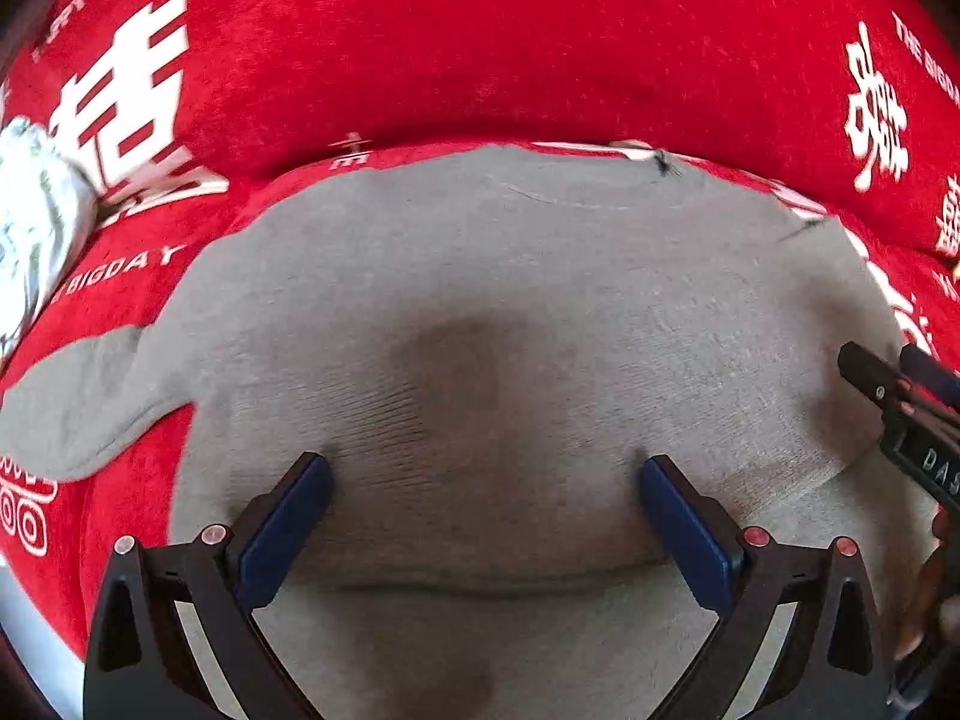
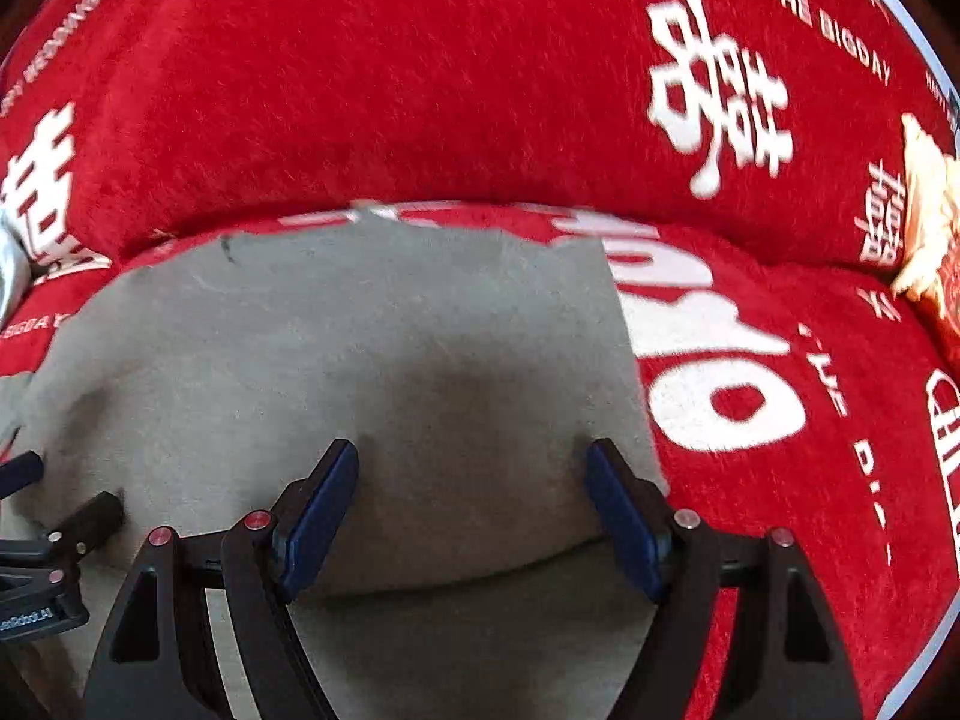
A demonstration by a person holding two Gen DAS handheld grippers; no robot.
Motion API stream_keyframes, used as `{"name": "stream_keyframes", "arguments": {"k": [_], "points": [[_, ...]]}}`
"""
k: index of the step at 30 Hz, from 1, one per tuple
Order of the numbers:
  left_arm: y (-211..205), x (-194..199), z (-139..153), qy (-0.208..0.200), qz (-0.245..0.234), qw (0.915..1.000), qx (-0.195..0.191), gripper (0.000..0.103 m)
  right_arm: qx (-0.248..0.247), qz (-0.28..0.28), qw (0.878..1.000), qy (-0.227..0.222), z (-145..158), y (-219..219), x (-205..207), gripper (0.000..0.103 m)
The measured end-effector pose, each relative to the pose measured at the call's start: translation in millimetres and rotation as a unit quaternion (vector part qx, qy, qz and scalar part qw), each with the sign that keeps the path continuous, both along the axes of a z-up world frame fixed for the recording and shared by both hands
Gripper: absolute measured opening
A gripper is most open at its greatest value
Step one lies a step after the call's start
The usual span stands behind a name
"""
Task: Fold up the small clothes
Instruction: 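Lay the sleeve on the sweater body and open the right gripper, then move the left tool to the cuff of the other grey sleeve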
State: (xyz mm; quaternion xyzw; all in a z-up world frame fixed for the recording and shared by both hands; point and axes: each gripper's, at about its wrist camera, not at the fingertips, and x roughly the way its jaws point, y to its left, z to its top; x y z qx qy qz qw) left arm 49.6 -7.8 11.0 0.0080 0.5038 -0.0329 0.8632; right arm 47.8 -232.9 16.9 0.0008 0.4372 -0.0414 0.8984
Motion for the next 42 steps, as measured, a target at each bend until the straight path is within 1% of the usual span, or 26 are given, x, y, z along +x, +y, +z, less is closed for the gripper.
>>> {"name": "stream_keyframes", "arguments": {"k": [3, 5, 6, 7, 9, 11, 12, 14, 16, 17, 18, 19, 21, 24, 26, 27, 28, 29, 32, 34, 35, 36, 37, 38, 41, 42], "points": [[4, 3, -2, 0.004, 0.009, 0.9999, 0.004, 0.103, 0.015, 0.032, 0.999, 0.002, -2, 20, 0, 0.081], [5, 2, -5, 0.006, 0.009, 0.9999, 0.011, 0.103, 0.009, 0.049, 0.999, 0.017, -11, 33, 1, 0.082], [5, 0, -5, 0.002, 0.007, 0.9999, 0.013, 0.103, -0.007, 0.051, 0.998, 0.021, -16, 38, 1, 0.082], [5, -3, -3, 0.002, 0.008, 0.9999, 0.012, 0.103, -0.013, 0.05, 0.999, 0.013, -15, 40, -2, 0.083], [10, -9, 3, -0.005, 0.012, 0.9999, -0.001, 0.103, -0.003, 0.045, 0.999, 0.014, -9, 38, -5, 0.083], [14, -15, 7, -0.012, 0.016, 0.9998, -0.007, 0.103, 0.01, 0.045, 0.999, -0.011, 0, 37, -14, 0.083], [17, -17, 7, -0.014, 0.019, 0.9997, -0.007, 0.103, 0.01, 0.047, 0.999, -0.014, 1, 40, -16, 0.083], [19, -17, 5, -0.011, 0.021, 0.9997, -0.006, 0.103, 0.013, 0.052, 0.998, -0.012, 0, 46, -17, 0.083], [20, -16, -2, -0.001, 0.022, 0.9998, -0.001, 0.103, 0.013, 0.059, 0.998, 0.012, -10, 53, -13, 0.082], [22, -17, -3, -0.003, 0.023, 0.9997, -0.001, 0.103, -0.002, 0.059, 0.998, 0.023, -17, 58, -12, 0.083], [23, -18, -2, -0.006, 0.024, 0.9997, -0.002, 0.103, -0.011, 0.06, 0.998, 0.011, -16, 60, -15, 0.083], [24, -20, 0, -0.006, 0.025, 0.9997, -0.004, 0.103, -0.015, 0.06, 0.998, 0.01, -14, 62, -17, 0.083], [30, -24, 5, -0.012, 0.029, 0.9994, -0.014, 0.103, 0.0, 0.06, 0.998, 0.004, -10, 63, -22, 0.083], [45, -29, 9, -0.019, 0.045, 0.9987, -0.016, 0.103, 0.006, 0.062, 0.998, -0.013, -7, 69, -28, 0.083], [60, -32, 11, -0.02, 0.062, 0.9976, -0.022, 0.103, 0.005, 0.075, 0.997, 0.006, -16, 78, -26, 0.085], [73, -34, 12, -0.02, 0.077, 0.9965, -0.027, 0.103, -0.008, 0.077, 0.997, 0.006, -20, 83, -26, 0.087], [84, -36, 12, -0.02, 0.089, 0.9953, -0.032, 0.103, -0.013, 0.078, 0.997, -0.002, -20, 84, -27, 0.088], [98, -38, 12, -0.02, 0.104, 0.9937, -0.038, 0.103, -0.012, 0.078, 0.997, 0.0, -20, 85, -26, 0.088], [148, -42, 11, -0.021, 0.159, 0.9859, -0.046, 0.103, 0.005, 0.074, 0.997, 0.0, -22, 79, -25, 0.09], [192, -44, 7, -0.016, 0.206, 0.9766, -0.06, 0.103, 0.004, 0.074, 0.997, -0.002, -22, 80, -26, 0.091], [206, -45, 5, -0.015, 0.221, 0.9729, -0.065, 0.103, -0.002, 0.074, 0.997, -0.003, -22, 81, -27, 0.091], [234, -47, 2, -0.013, 0.254, 0.9644, -0.074, 0.103, -0.004, 0.074, 0.997, -0.003, -22, 82, -27, 0.091], [248, -49, -1, -0.012, 0.27, 0.9595, -0.078, 0.103, -0.005, 0.074, 0.997, -0.004, -22, 82, -27, 0.091], [269, -52, -3, -0.014, 0.294, 0.9518, -0.085, 0.103, -0.003, 0.074, 0.997, -0.004, -22, 82, -27, 0.091], [331, -63, -13, -0.02, 0.365, 0.9252, -0.1, 0.103, -0.003, 0.073, 0.997, -0.004, -23, 83, -26, 0.092], [355, -67, -20, -0.018, 0.393, 0.9133, -0.107, 0.103, -0.005, 0.073, 0.997, -0.004, -23, 83, -26, 0.092]]}}
